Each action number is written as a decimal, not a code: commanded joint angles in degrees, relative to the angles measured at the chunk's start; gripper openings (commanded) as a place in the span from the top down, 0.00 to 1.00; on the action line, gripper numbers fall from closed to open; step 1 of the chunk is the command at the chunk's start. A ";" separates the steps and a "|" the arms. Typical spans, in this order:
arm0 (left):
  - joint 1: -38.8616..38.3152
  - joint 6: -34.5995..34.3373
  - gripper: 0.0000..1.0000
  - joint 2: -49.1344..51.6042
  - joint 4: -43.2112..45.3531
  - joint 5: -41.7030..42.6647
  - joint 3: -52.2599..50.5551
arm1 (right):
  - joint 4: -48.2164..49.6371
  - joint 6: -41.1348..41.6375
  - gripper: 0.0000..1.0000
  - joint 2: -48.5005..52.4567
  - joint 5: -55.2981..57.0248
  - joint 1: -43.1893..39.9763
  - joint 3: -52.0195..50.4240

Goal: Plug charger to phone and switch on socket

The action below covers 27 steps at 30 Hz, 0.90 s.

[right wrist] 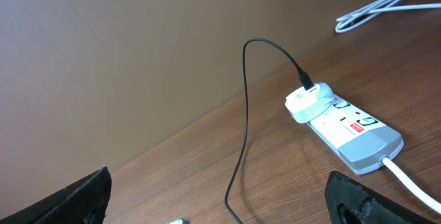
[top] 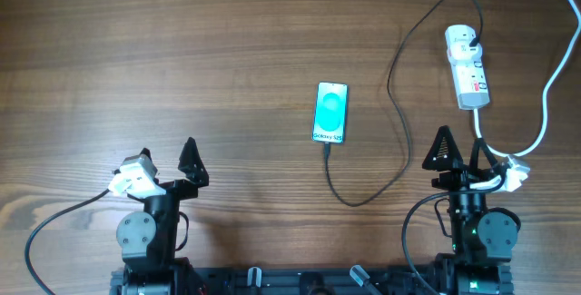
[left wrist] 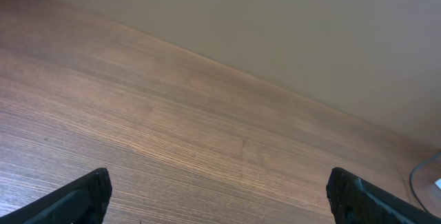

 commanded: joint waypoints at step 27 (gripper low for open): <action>0.59 4.87 0.00 -0.55 0.57 3.41 -0.52 | 0.11 -6.51 0.00 -0.59 -2.45 -1.92 -0.15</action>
